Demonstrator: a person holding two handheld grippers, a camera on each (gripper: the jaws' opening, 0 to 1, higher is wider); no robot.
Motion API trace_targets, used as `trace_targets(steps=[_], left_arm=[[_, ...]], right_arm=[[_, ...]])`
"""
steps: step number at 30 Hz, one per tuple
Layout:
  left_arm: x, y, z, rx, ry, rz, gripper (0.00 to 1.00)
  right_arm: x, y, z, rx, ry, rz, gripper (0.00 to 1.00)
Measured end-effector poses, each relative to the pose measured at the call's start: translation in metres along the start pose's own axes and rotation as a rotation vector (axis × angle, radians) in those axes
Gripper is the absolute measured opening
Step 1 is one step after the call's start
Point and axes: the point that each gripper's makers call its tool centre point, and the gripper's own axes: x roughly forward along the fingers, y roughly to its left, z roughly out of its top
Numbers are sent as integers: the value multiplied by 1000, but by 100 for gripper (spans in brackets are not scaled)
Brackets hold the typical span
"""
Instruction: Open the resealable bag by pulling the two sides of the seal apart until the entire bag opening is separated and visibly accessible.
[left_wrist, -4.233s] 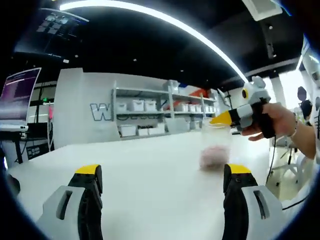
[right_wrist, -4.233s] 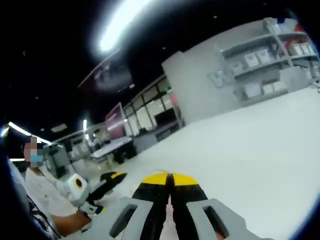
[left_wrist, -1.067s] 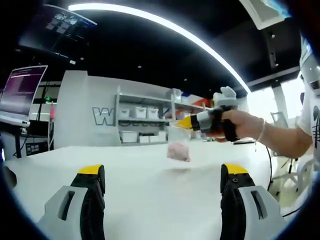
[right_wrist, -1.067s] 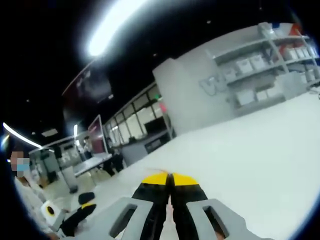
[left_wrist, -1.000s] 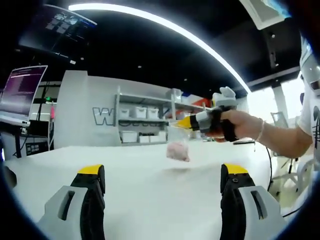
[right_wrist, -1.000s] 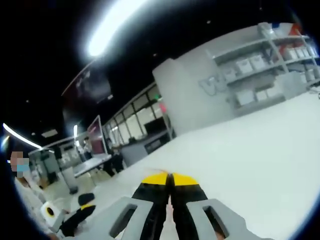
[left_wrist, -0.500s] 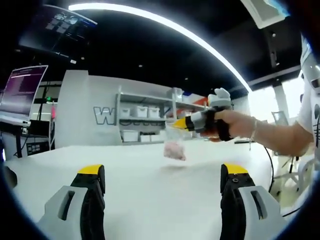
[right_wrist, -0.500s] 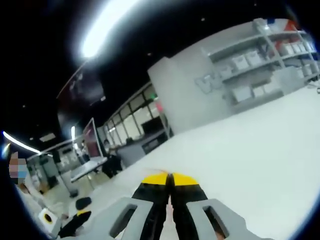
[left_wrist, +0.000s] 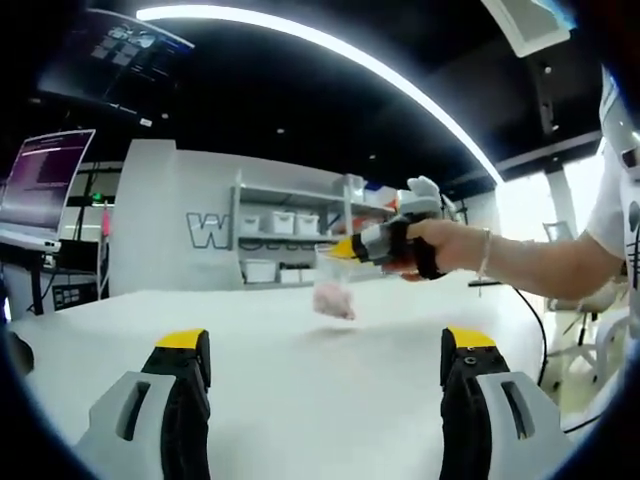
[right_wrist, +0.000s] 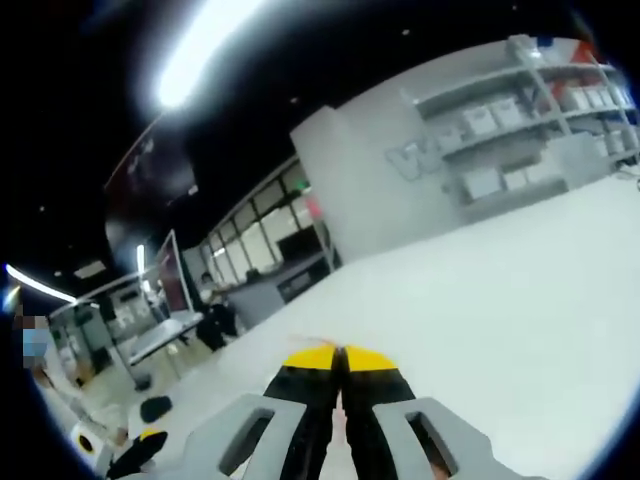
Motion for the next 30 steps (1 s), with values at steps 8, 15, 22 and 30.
trace_targets(steps=[8,15,22,30], left_arm=[[0,0,-1,4,2,-2,94],[0,0,0,-2,-3,-1,93],[-1,0,1,-1,-9,1,93],[-1,-1,-1,5,-4,0,93]], right_arm=[[13,-3,3,13,-1,-4,0],[21,-8,2,33,5,-11,0],[29,-16,5,52,-1,-21,0],[40,-18,11,39,6,-34,0]])
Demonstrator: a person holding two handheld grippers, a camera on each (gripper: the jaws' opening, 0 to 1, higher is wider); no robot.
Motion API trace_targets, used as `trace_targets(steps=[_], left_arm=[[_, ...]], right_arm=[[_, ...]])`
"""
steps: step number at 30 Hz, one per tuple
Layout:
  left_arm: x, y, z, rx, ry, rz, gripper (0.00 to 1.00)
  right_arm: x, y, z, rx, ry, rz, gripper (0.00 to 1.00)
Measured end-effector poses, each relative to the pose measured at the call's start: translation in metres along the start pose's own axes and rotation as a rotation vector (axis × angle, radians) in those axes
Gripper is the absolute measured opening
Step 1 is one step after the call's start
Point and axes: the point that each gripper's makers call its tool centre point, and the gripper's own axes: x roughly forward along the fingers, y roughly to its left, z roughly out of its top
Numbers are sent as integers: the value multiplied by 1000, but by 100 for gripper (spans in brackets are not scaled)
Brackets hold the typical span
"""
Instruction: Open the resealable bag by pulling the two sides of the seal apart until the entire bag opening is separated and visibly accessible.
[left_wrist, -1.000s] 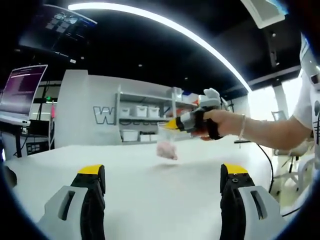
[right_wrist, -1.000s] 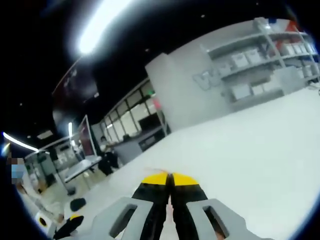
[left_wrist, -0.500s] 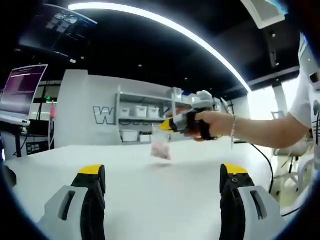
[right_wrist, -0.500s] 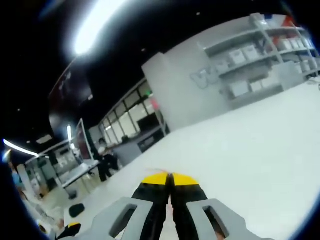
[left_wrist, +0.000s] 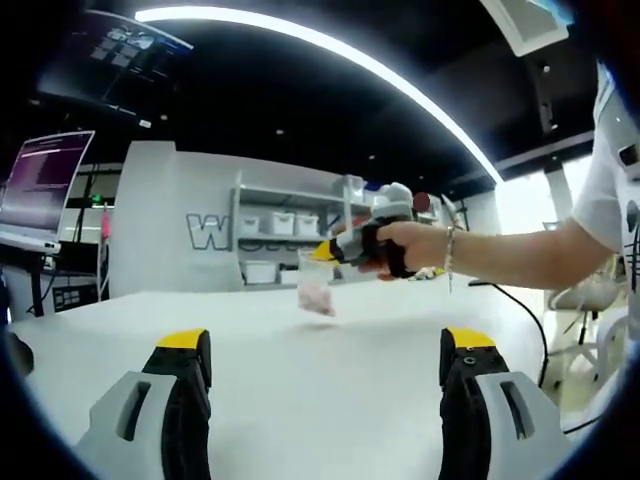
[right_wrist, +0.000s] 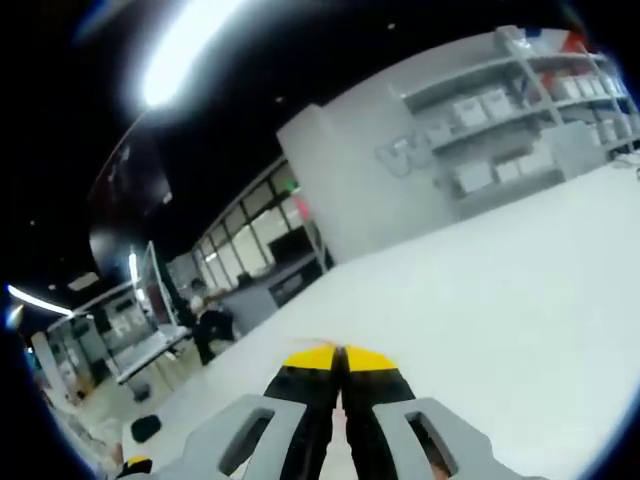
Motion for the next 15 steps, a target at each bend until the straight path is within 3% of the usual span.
trace_targets(steps=[15], left_arm=[[1,3,3,-26,-14,7,92]], right_arm=[[23,-7,2,-9,20,-16,0]])
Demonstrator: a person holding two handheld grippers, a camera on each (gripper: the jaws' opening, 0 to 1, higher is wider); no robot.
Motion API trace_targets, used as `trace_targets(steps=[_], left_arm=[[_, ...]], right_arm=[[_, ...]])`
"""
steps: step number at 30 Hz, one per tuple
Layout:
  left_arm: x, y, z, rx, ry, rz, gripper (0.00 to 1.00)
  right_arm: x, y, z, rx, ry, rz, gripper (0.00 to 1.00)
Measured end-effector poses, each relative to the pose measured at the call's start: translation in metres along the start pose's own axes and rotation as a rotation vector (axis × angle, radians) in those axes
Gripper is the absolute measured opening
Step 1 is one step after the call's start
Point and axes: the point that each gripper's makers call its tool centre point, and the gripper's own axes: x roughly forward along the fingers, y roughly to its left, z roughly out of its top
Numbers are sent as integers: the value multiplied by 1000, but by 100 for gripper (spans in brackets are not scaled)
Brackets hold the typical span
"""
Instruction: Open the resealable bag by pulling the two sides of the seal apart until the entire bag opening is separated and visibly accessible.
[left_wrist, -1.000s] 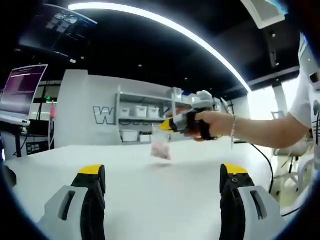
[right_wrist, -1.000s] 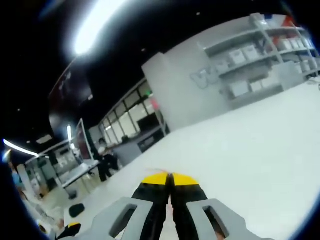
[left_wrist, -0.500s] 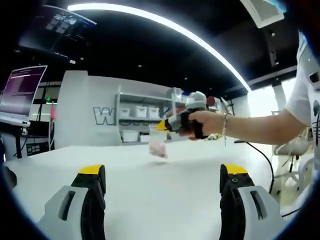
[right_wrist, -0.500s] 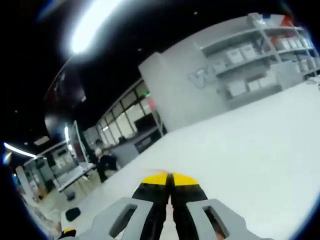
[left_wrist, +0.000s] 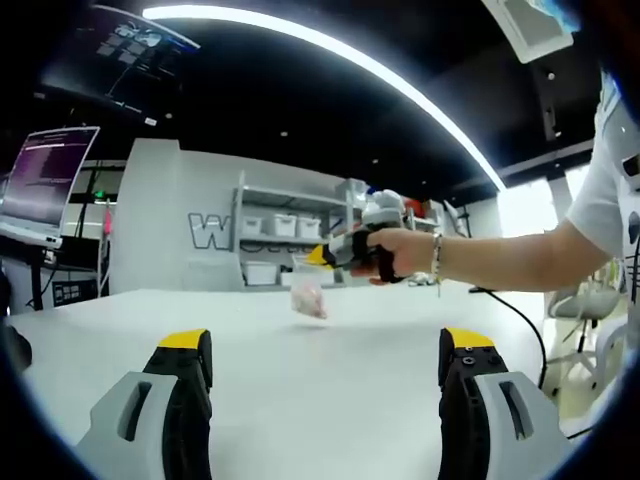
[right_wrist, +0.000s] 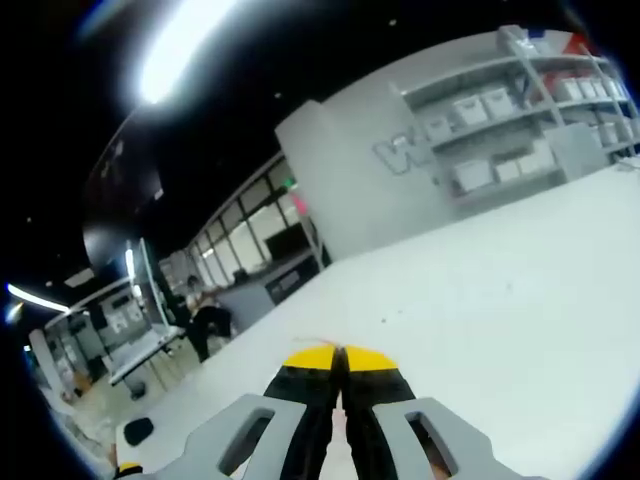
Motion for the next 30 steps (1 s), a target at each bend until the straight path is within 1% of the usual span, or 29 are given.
trace_targets(steps=[3,9,13,30], left_arm=[[1,0,-1,1,5,0,92],[2,0,0,-24,9,-5,92],[3,2,0,-21,7,5,92],[3,2,-3,-19,18,4,91]], right_arm=[[4,-3,0,-3,6,-9,0],[12,-5,2,5,4,-13,0],[20,-6,2,1,18,-17,0],[37,-11,7,-22,22,-34,0]])
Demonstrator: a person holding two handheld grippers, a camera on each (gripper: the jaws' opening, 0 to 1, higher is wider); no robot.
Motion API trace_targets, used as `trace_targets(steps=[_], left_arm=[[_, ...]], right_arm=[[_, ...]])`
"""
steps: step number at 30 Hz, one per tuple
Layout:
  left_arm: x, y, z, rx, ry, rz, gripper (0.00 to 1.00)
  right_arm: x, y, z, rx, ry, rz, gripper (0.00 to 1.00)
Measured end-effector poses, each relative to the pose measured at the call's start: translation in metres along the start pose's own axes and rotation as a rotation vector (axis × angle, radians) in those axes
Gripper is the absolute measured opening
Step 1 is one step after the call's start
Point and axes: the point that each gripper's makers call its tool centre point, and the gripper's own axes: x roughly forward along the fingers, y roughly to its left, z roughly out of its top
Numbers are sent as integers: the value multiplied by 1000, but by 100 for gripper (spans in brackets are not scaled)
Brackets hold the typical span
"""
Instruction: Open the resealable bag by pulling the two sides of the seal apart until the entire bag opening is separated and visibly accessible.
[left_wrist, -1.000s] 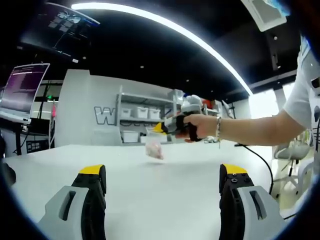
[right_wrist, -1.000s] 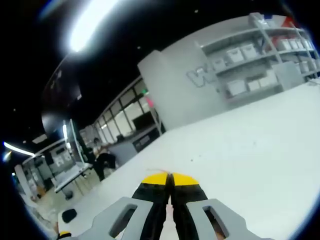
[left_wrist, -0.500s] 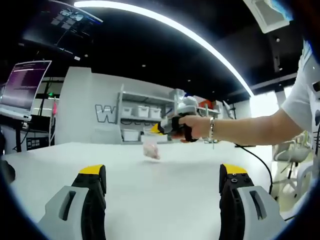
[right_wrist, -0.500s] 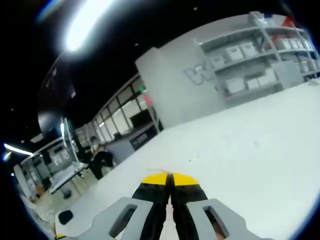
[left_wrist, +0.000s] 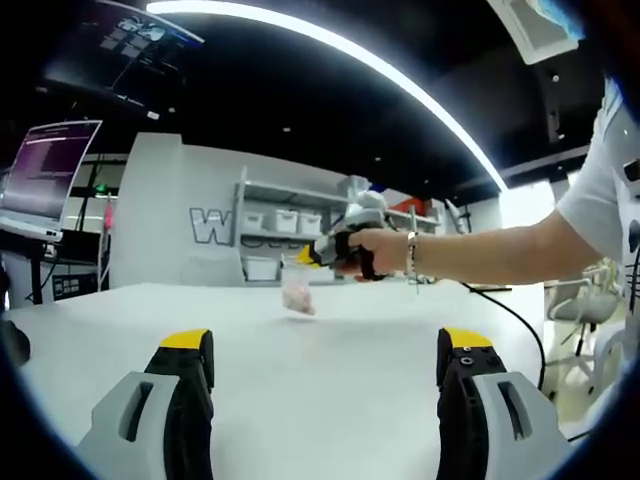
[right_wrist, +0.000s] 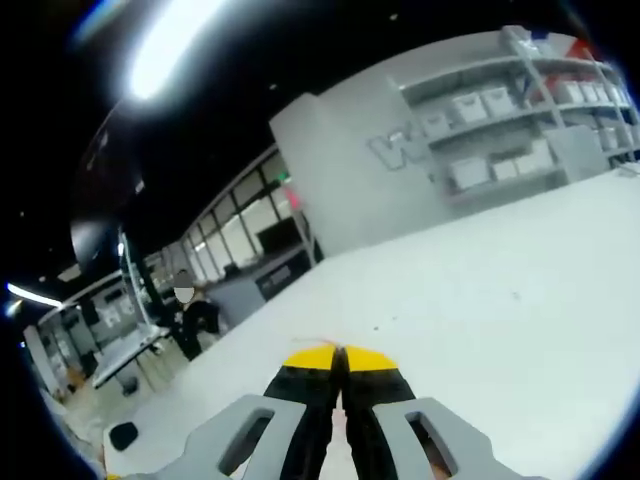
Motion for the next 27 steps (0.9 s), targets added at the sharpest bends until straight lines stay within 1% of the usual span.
trace_targets(steps=[9,19,27], left_arm=[[0,0,-1,-6,5,-1,90],[0,1,-1,-15,9,1,90],[0,1,-1,-19,10,1,90]], right_arm=[[9,-3,0,-11,8,-5,0],[21,-9,8,-29,10,-24,0],[28,-11,10,-31,13,-33,0]])
